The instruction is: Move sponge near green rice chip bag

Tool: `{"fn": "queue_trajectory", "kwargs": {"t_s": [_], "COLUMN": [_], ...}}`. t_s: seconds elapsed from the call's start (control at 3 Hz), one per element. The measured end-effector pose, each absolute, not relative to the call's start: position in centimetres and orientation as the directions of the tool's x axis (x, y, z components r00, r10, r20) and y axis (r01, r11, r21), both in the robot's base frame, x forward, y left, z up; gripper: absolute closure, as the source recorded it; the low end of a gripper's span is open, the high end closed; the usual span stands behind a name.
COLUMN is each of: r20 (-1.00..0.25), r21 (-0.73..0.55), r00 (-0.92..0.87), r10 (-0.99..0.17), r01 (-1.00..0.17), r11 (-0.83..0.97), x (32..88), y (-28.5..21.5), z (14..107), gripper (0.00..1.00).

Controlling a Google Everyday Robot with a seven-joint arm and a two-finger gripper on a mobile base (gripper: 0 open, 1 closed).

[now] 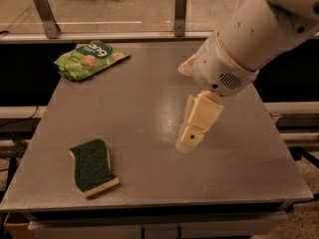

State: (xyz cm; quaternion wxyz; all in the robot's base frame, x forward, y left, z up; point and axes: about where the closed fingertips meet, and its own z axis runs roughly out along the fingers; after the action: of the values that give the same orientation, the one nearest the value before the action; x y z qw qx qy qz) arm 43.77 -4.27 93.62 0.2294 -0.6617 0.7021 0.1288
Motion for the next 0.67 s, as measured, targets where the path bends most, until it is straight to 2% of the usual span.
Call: {"fn": "queue_trajectory", "kwargs": {"t_s": [0.67], "r20": [-0.516], "r21": [-0.113], "r00": [-0.018], "r10": [-0.856], "r01": [-0.99], "r11": [0.089], "x": [43.64], "y": [-4.01], "z": [93.61], "gripper": [0.0]}}
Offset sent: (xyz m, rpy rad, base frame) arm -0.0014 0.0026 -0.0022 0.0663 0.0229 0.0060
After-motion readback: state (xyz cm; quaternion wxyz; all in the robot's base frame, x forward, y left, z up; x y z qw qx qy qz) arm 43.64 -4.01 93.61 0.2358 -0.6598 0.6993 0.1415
